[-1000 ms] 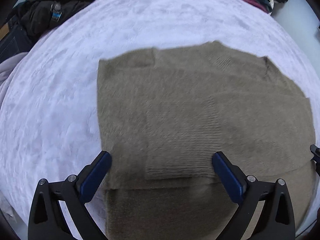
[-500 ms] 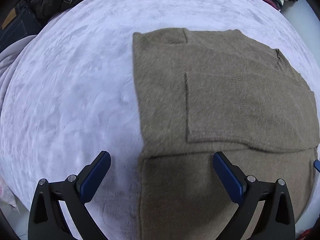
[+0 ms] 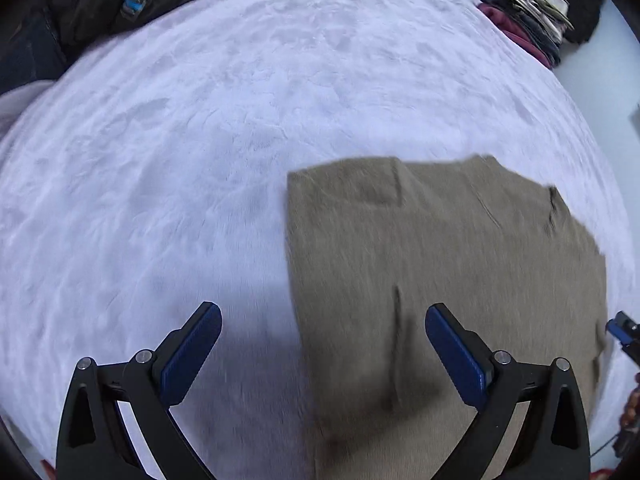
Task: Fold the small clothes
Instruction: 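Grasp the sweater's other side edge with the right gripper and fold it inward, then release the folded side with the right gripper and lift both tools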
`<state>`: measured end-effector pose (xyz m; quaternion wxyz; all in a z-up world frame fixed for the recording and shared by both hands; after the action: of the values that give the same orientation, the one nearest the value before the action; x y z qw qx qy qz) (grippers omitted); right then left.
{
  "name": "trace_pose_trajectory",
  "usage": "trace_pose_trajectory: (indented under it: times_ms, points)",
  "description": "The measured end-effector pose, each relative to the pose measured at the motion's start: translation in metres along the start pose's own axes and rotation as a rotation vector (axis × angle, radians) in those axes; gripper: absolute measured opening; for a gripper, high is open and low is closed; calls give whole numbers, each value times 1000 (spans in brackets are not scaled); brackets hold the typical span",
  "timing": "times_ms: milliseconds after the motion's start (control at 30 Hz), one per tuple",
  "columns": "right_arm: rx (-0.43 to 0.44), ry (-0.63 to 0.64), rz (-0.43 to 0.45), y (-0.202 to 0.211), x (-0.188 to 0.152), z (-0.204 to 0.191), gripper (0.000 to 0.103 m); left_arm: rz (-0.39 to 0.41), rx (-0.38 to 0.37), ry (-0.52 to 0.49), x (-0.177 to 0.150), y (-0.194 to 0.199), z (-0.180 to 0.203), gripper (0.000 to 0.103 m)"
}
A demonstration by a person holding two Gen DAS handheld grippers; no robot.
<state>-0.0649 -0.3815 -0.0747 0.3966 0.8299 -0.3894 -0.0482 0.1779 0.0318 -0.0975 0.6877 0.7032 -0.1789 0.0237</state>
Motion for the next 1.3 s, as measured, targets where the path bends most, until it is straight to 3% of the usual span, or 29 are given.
trace_pose_trajectory:
  times_ms: [133, 300, 367, 400, 433, 467, 567, 633, 700, 767, 833, 933, 1000, 1133, 1167, 1200, 1300]
  points:
    - [34, -77, 47, -6, 40, 36, 52, -39, -104, -13, 18, -23, -5, 103]
    - [148, -211, 37, -25, 57, 70, 50, -28, -137, 9, 28, -30, -4, 98]
    - [179, -225, 19, -28, 60, 72, 19, -24, -124, 13, 30, -30, -5, 59]
    - [204, -223, 15, -28, 60, 70, 13, -20, -121, 17, 31, -29, -6, 52]
    - [223, -208, 21, -24, 60, 65, 13, -15, -133, 26, 32, -29, -9, 37]
    - [233, -192, 26, -21, 61, 62, 13, -14, -141, 37, 34, -31, -14, 31]
    - [186, -174, 14, -21, 59, 67, 13, -12, -140, 89, 36, -39, -29, 31]
    - [149, -200, 3, -29, 56, 80, 13, -17, -154, 117, 35, -40, -34, 31]
    - [148, -212, 20, -32, 54, 84, 14, -8, -108, 107, 34, -34, -32, 34]
    - [139, -200, 35, -29, 53, 78, 19, 15, -27, 83, 30, -23, -30, 52]
    - [124, -189, 26, -25, 52, 72, 24, 45, 69, 58, 24, -9, -29, 63]
    - [86, -159, 33, -12, 47, 59, 39, 58, 151, 22, 9, 8, -26, 78]
    - [83, -153, 51, 0, 42, 51, 46, 64, 184, 2, -4, 20, -23, 80]
    - [78, -137, 52, 19, 22, 28, 51, 31, 174, -32, -27, 35, -13, 83]
    - [75, -127, 46, 21, 17, 21, 55, 18, 179, -43, -34, 39, -10, 99]
    - [69, -114, 37, 23, 10, 12, 56, 13, 181, -49, -36, 41, -4, 103]
    - [61, -68, -6, 25, -10, -15, 62, -4, 165, -75, -54, 53, 7, 103]
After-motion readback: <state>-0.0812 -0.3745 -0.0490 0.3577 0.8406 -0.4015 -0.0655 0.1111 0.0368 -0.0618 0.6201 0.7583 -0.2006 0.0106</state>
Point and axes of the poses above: each gripper's, at about its wrist camera, not at the fingertips, and y roughly against the way its jaws point, z to its right, x to its top, the point moved 1 cm from there along -y, roughly the way its jaws point, and after that the axes turned 14 degrees about x, right-handed, at the moved point
